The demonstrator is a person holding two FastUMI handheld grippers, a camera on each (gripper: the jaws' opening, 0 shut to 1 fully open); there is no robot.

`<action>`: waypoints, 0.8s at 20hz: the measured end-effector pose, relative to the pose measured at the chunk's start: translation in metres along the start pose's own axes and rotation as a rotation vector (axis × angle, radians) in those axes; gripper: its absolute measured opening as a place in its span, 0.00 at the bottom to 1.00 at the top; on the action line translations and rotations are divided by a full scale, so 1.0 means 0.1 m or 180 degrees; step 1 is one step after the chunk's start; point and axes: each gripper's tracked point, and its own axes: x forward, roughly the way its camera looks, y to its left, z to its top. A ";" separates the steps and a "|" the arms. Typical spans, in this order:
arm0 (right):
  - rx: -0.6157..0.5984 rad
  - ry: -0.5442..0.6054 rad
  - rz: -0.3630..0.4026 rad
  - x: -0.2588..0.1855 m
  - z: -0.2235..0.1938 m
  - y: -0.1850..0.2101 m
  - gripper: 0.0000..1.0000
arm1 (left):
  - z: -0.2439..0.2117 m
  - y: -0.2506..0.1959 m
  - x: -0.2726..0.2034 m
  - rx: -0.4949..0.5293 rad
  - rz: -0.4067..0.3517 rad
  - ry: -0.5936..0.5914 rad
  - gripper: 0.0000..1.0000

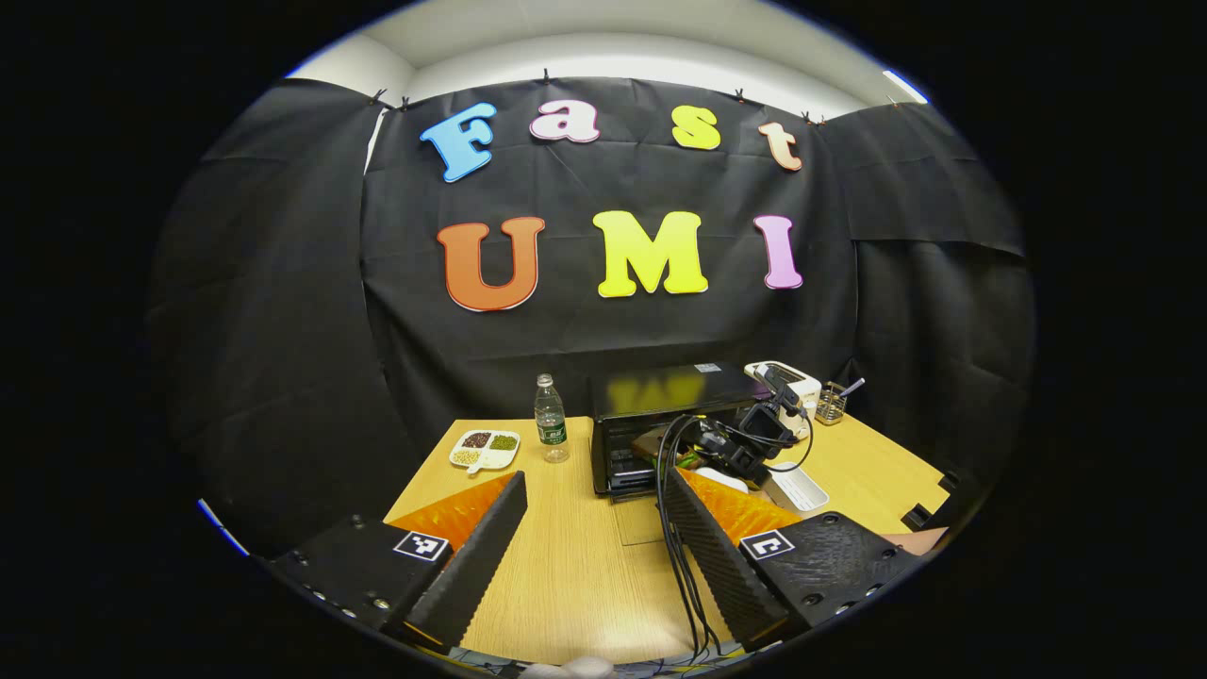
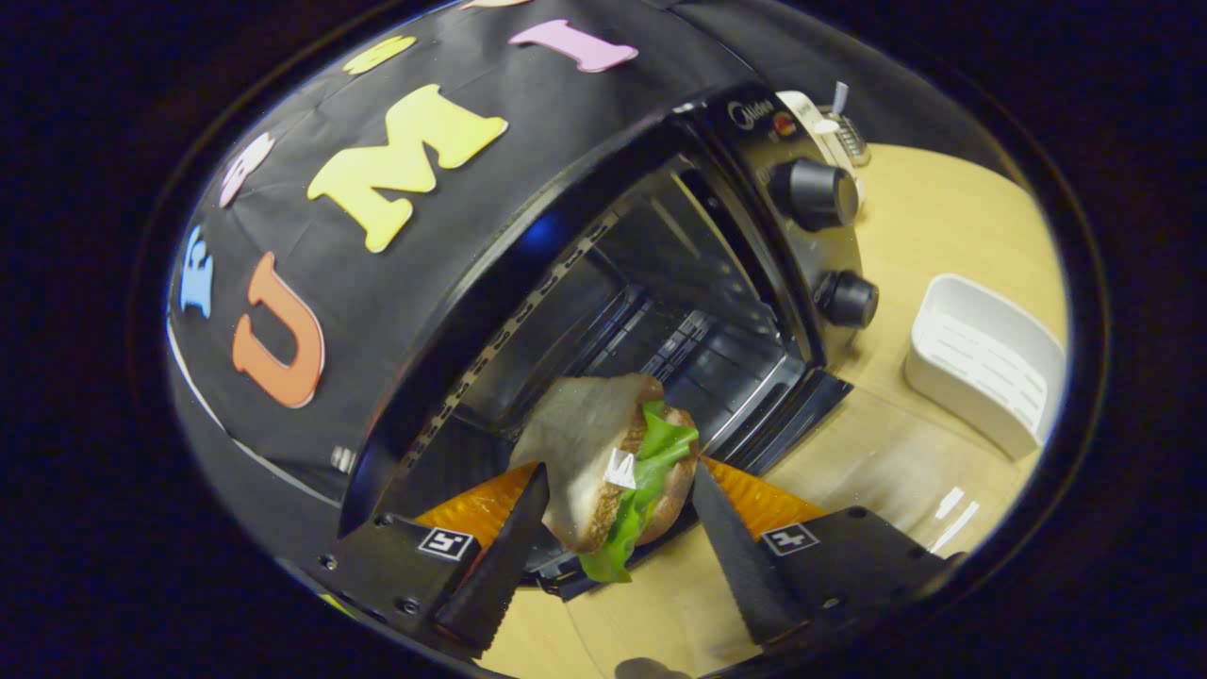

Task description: Open the electric oven with the left hand, put the food in, and close the electric oven.

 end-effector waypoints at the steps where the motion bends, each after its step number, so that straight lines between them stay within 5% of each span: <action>1: -0.0154 -0.0049 -0.0033 -0.11 0.06 -0.05 1.00 | 0.01 0.02 0.02 -0.0028 0.0006 -0.0003 0.96; 2: -0.0307 -0.0090 -0.0083 -0.17 0.09 -0.10 1.00 | 0.02 0.04 0.02 -0.0048 0.0016 -0.0011 0.96; 3: -0.0437 -0.0111 -0.0127 -0.24 0.14 -0.16 0.88 | 0.04 0.06 0.02 -0.0061 0.0023 -0.0015 0.96; 4: -0.0551 -0.0115 -0.0139 -0.34 0.15 -0.21 0.89 | 0.04 0.07 0.02 -0.0065 0.0030 -0.0029 0.96; 5: -0.0646 -0.0116 -0.0108 -0.47 0.17 -0.22 1.00 | 0.07 0.10 0.02 -0.0056 0.0045 -0.0056 0.96; 6: -0.0766 -0.0154 -0.0092 -0.60 0.22 -0.23 1.00 | 0.08 0.10 0.03 -0.0046 0.0052 -0.0077 0.96; 7: -0.0925 -0.0186 -0.0069 -0.76 0.28 -0.25 0.89 | 0.09 0.11 0.04 -0.0032 0.0057 -0.0109 0.96; 8: -0.1064 -0.0198 -0.0032 -0.96 0.33 -0.29 0.89 | 0.10 0.11 0.06 -0.0030 0.0055 -0.0146 0.96; 9: -0.1148 -0.0243 -0.0015 -1.13 0.41 -0.30 1.00 | 0.09 0.11 0.08 -0.0024 0.0058 -0.0152 0.96; 10: -0.1266 -0.0324 0.0004 -1.38 0.54 -0.34 0.89 | 0.05 0.11 0.11 -0.0037 0.0053 -0.0128 0.96; 11: -0.1417 -0.0381 0.0031 -1.59 0.63 -0.36 1.00 | 0.02 0.10 0.14 -0.0070 0.0046 -0.0120 0.96; 16: -0.2287 -0.0727 0.0065 -2.62 1.16 -0.58 1.00 | -0.15 -0.03 0.35 -0.0080 0.0054 -0.0133 0.96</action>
